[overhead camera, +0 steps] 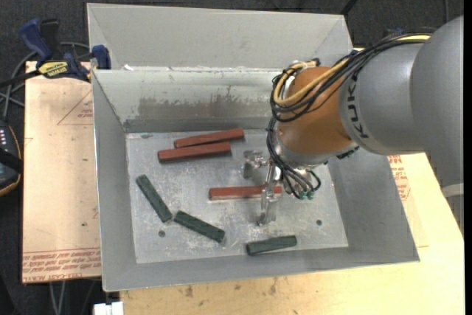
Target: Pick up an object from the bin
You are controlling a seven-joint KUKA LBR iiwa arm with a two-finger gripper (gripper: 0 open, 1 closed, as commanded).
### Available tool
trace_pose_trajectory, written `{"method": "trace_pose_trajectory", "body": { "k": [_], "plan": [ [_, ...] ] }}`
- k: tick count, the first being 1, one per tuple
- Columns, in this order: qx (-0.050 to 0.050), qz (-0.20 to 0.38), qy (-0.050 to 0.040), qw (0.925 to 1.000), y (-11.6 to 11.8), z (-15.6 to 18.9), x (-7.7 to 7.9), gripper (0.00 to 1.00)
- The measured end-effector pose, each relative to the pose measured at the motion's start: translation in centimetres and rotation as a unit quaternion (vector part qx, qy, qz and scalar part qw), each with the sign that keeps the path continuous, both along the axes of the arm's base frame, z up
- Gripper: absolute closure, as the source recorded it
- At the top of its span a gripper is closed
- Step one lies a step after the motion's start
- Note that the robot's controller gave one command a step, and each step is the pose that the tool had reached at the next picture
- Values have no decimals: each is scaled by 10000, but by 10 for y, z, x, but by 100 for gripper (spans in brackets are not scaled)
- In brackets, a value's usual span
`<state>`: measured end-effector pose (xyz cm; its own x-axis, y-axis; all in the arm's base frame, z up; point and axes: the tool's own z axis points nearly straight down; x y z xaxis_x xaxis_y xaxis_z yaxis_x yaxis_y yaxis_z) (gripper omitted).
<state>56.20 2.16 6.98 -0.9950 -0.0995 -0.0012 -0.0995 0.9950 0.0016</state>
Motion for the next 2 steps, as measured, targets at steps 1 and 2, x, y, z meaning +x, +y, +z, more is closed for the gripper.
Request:
{"method": "trace_pose_trajectory", "body": {
  "k": [1, 2],
  "plan": [
    [-2, 1, -10, 10000, 0, 1, 1, 100],
    [-14, 273, -54, 9996, -38, 139, 4, 100]
  ]
}}
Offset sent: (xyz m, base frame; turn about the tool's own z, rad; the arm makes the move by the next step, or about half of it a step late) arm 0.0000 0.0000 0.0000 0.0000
